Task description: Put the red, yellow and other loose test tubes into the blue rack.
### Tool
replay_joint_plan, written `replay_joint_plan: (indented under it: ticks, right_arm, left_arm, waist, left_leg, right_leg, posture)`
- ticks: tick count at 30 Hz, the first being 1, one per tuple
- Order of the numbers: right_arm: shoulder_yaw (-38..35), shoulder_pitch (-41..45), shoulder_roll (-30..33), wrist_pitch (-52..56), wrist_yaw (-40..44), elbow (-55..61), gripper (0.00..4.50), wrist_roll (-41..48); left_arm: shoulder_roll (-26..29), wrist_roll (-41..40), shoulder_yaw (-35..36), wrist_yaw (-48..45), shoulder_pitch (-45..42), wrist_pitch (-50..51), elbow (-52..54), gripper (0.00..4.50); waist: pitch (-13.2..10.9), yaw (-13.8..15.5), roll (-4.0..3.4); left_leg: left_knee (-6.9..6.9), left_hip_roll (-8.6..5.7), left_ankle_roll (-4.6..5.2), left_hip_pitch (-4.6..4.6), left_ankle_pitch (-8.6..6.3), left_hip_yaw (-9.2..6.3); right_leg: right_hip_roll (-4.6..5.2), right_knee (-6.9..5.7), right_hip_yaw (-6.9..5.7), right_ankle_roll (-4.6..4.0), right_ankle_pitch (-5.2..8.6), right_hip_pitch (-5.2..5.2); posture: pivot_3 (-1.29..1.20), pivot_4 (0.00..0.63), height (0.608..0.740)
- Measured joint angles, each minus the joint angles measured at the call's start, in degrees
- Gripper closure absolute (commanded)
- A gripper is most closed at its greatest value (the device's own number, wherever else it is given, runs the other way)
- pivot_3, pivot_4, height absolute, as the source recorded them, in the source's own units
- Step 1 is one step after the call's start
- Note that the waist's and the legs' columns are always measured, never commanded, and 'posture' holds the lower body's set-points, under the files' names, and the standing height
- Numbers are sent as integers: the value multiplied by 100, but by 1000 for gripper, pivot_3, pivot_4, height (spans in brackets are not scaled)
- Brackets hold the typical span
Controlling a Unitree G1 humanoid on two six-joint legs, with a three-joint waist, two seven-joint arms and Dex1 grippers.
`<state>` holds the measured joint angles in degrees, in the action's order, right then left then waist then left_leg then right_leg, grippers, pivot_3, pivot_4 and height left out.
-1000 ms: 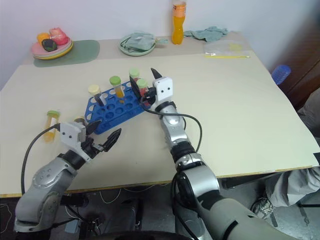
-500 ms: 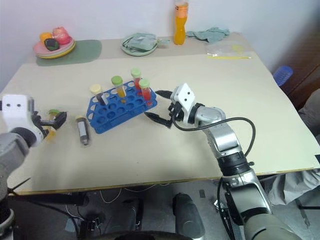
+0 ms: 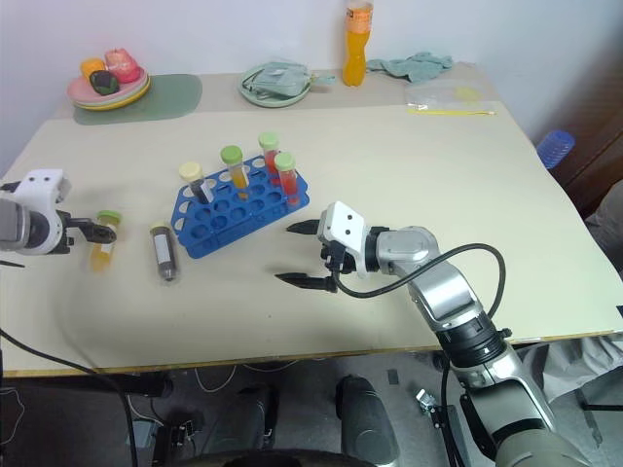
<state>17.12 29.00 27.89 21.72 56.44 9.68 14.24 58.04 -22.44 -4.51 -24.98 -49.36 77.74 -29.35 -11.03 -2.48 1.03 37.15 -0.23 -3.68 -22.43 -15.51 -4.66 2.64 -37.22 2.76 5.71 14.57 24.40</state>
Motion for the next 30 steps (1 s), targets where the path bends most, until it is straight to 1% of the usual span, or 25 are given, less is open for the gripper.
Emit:
replay_joint_plan:
  ticks: [5, 6, 8, 9, 13, 14, 15, 19, 21, 23, 24, 25, 26, 27, 28, 29, 30]
  right_arm:
    - [8, -209, -15, 47, -114, 102, 55, -6]
    - [19, -232, -21, 47, -135, 144, 10, -16]
    - [44, -254, -32, 45, -176, 164, 0, -55]
    - [59, -271, -41, 45, -197, 166, 0, -63]
    - [73, -304, -59, 45, -235, 171, 0, -109]
    - [74, -304, -67, 45, -243, 172, 0, -115]
    - [79, -304, -89, 44, -260, 176, 0, -130]
    - [117, -305, -110, 43, -276, 196, 0, -172]
    - [117, -314, -113, 43, -291, 241, 0, -174]
    - [112, -345, -108, 44, -309, 307, 0, -173]
    - [104, -375, -97, 45, -322, 351, 0, -173]
    - [91, -412, -70, 50, -326, 361, 0, -174]
    - [77, -440, -70, 60, -334, 379, 0, -171]
    - [46, -475, -48, 63, -339, 384, 0, -172]
    - [32, -499, -43, 91, -368, 380, 0, -169]
    - [-1, -547, -41, 111, -401, 354, 0, -173]
    - [-2, -558, -57, 122, -442, 345, 0, -173]
  left_arm:
    - [-147, 693, -642, -675, -807, -732, -1381, 0]
    - [-221, 829, -746, -795, -929, -853, -1664, 250]
    - [-385, 1068, -878, -1018, -1161, -1081, -2199, 768]
    - [-444, 1169, -926, -1101, -1227, -1174, -2379, 1168]
    - [-615, 1521, -1016, -1430, -1522, -1441, -3072, 3161]
    - [-633, 1587, -1018, -1467, -1565, -1464, -3146, 3554]
    - [-655, 1692, -1020, -1526, -1626, -1513, -3279, 3772]
    - [-619, 1875, -987, -1712, -1650, -1618, -3362, 3772]
    - [-499, 1859, -680, -1575, -1627, -1763, -3306, 3772]
    - [-291, 1774, -148, -1324, -1447, -2080, -2947, 3772]
    - [-139, 1605, 391, -1134, -1075, -2419, -2286, 3772]
    - [-77, 1512, 717, -1035, -859, -2653, -1878, 3772]
    - [-85, 1381, 1425, -792, -209, -3065, -889, 3772]
    - [-144, 1301, 1725, -687, 30, -3268, -438, 3772]
    - [-473, 1139, 2556, -426, 677, -3555, 749, 3772]
    - [-841, 919, 3045, -295, 1058, -3755, 1670, 3772]
    - [-1249, 625, 3472, -214, 1428, -3872, 2662, 3772]
  waist:
    - [0, -1, 0]
    - [0, -3, 0]
    - [0, -4, 1]
    - [0, -7, 1]
    - [-1, -10, 3]
    - [-1, -8, 4]
    - [-1, -9, 4]
    - [-2, -12, 6]
    - [-8, -16, 16]
    - [-8, -19, 21]
    - [-8, -19, 20]
    - [-6, -6, 23]
    - [-5, 1, 24]
    - [-4, 10, 25]
    - [-3, 20, 24]
    - [-1, 61, 27]
    - [-1, 94, 29]
  left_leg:
    - [0, 0, 1, 0, 0, 1]
    - [0, -1, 1, 0, 0, 1]
    - [1, -1, 1, 0, 0, 1]
    - [1, -1, 1, -1, 0, 1]
    - [2, -1, 1, -1, 0, 1]
    - [2, -1, 1, -1, 0, 1]
    - [2, -1, 1, -1, 0, 1]
    - [2, 0, 1, -1, 0, 0]
    - [3, 1, 1, -2, 0, -2]
    - [2, 4, 1, -3, 0, -3]
    - [1, 5, 0, -5, 0, -1]
    - [3, 6, 0, -7, 0, -2]
    - [-1, 8, -1, -6, 0, -4]
    - [3, 12, -1, -7, 0, -6]
    - [1, 16, -2, -10, 0, -5]
    - [9, 12, -2, -14, -1, -7]
    - [14, 9, -2, -23, -1, -4]
  right_leg:
    - [0, 0, 0, 1, 1, 0]
    - [0, 0, 0, 2, 1, 0]
    - [-1, -1, 0, 2, 1, 0]
    - [-1, -1, 0, 3, 1, 0]
    - [-1, -2, 0, 3, 2, 0]
    - [-1, -2, 0, 3, 2, 0]
    - [-1, -2, 0, 4, 2, 0]
    - [0, -3, 0, 4, 2, 0]
    - [-1, -5, 0, 4, 2, 4]
    - [0, -5, 1, 4, 2, 6]
    - [5, -5, 3, 4, 2, 9]
    - [8, -6, 3, 4, 2, 10]
    - [18, -1, 7, 4, 1, 11]
    - [24, -6, 8, 4, 1, 14]
    - [31, 3, 12, 5, -2, 15]
    - [59, -4, 7, 7, -1, 15]
    - [61, 4, 7, 10, -3, 16]
  posture:
    - [0, 150, 740]
    - [0, 150, 740]
    - [0, 150, 740]
    - [0, 150, 740]
    - [0, 150, 740]
    - [0, 150, 740]
    - [0, 150, 740]
    - [0, 150, 740]
    - [0, 150, 740]
    - [0, 150, 740]
    - [0, 150, 740]
    - [0, 150, 740]
    - [0, 150, 740]
    - [0, 150, 740]
    - [0, 150, 740]
    - [0, 150, 740]
    - [0, 150, 740]
